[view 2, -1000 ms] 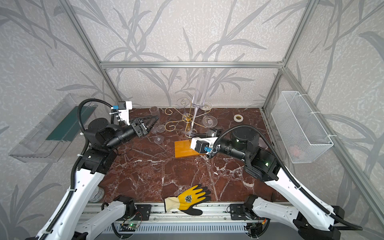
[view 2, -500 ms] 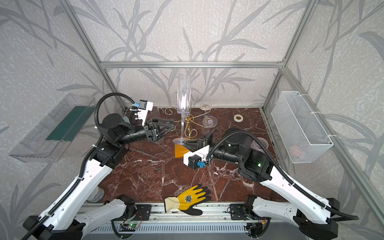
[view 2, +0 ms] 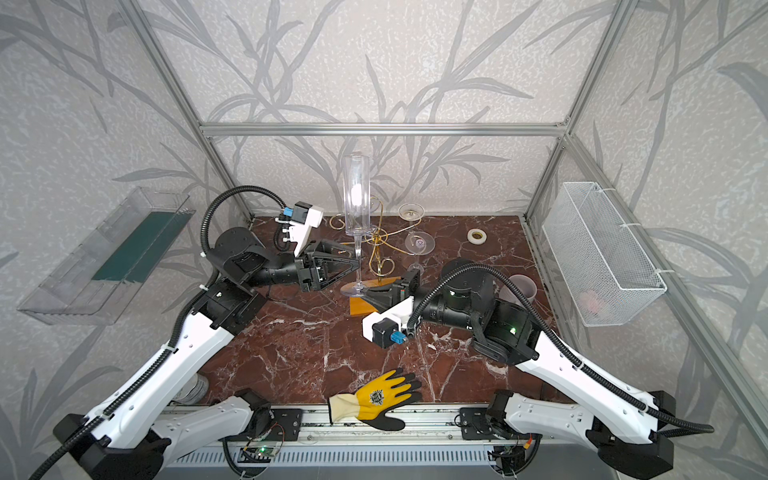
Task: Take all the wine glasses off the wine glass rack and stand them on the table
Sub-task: 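Close the left gripper on the flute stem while the right gripper opens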
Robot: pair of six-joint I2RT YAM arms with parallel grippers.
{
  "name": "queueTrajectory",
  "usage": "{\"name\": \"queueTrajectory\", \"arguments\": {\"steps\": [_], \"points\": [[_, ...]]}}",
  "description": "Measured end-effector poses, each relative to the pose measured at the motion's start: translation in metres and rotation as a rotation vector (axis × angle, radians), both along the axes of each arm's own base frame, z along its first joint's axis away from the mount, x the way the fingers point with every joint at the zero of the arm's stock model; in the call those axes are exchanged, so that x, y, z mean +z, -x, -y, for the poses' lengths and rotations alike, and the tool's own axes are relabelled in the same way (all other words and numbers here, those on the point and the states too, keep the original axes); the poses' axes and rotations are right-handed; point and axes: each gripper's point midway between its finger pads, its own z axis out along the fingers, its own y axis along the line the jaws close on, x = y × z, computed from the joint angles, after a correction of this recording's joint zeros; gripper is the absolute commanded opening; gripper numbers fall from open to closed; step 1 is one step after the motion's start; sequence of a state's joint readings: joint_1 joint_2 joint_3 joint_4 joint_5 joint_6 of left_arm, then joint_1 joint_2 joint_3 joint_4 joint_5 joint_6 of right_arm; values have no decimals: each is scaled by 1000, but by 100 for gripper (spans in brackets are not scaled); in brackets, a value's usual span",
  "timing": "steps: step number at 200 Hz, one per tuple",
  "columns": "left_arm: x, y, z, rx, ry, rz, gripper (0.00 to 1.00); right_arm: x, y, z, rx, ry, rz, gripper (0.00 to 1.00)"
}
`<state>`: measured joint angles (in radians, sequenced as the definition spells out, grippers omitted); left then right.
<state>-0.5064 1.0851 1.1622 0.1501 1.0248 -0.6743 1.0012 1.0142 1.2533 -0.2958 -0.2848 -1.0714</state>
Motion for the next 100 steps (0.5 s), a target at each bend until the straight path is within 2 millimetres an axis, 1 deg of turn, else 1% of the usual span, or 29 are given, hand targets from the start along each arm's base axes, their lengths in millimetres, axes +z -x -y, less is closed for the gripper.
{"name": "queueTrajectory", "arguments": {"steps": [25,51,86,100], "points": [[-5,-2,3,-5,-11,-20,39,-2,0,-2,0,9,8,0],[-7,-3,3,-5,-15,-21,24,-2,-4,-2,-21,15,27,0],[-9,-2,3,-6,-23,-20,13,-4,-2,-5,-31,25,62,0],[-9,-2,3,-7,-23,-21,6,-6,-3,-5,-37,33,74,0]]}}
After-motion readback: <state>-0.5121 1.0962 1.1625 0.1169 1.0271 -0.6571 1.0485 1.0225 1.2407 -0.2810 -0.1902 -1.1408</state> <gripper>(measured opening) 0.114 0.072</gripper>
